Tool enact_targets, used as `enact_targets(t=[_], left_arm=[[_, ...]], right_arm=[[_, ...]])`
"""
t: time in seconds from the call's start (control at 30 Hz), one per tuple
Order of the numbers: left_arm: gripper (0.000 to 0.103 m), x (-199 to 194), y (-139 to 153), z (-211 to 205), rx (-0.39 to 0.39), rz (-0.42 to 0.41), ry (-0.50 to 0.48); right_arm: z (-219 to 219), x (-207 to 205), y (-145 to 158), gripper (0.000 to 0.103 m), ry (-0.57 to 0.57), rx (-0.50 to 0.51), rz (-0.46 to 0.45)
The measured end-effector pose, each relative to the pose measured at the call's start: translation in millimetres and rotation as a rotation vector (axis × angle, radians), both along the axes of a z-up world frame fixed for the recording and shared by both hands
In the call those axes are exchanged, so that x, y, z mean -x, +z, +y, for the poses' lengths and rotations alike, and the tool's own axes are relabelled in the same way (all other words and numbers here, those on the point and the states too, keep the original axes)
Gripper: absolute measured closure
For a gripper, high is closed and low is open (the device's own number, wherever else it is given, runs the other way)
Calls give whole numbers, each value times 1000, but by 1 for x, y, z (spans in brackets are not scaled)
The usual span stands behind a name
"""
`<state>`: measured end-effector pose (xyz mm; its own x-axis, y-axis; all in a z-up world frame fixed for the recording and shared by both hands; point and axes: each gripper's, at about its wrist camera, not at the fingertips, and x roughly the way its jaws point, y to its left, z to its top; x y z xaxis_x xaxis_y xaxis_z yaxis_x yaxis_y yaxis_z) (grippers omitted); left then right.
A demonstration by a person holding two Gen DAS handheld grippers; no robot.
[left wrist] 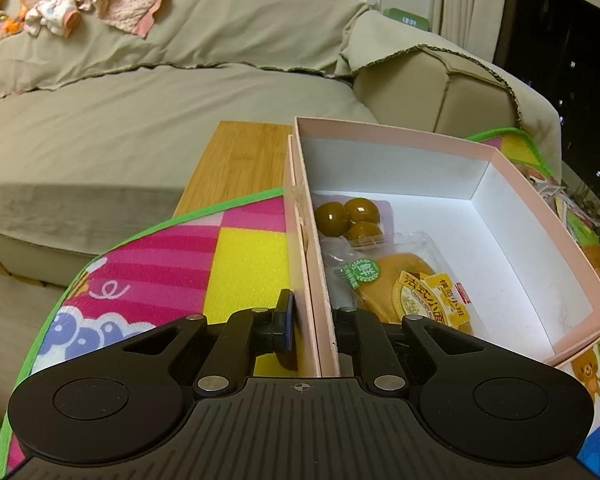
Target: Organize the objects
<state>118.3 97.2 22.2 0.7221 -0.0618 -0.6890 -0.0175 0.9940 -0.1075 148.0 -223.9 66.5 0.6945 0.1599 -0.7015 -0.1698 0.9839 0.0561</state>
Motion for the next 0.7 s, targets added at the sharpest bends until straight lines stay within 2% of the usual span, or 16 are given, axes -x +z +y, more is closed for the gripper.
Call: enact_targets(t=[0.23,0.43,0.53,0.63,0.7], left_arm=[[90,1,-1,-1,-9,2,-4],[90,3,0,-2,-21,7,-10],[90,3,0,-3,-26,11,-12],[90,3,1,-3,-30,16,-13],[90,2,2,-3,-31,19,-13]], right_arm=[[-31,-62,-10,22,-136,-31,-10],[-44,-146,-23,17,-242,18,-37],[-48,-188,-36,12,-276,38,-16],[-52,-222,-53,12,-315,54,42],[-56,-232,-63,21,-318,36,85]])
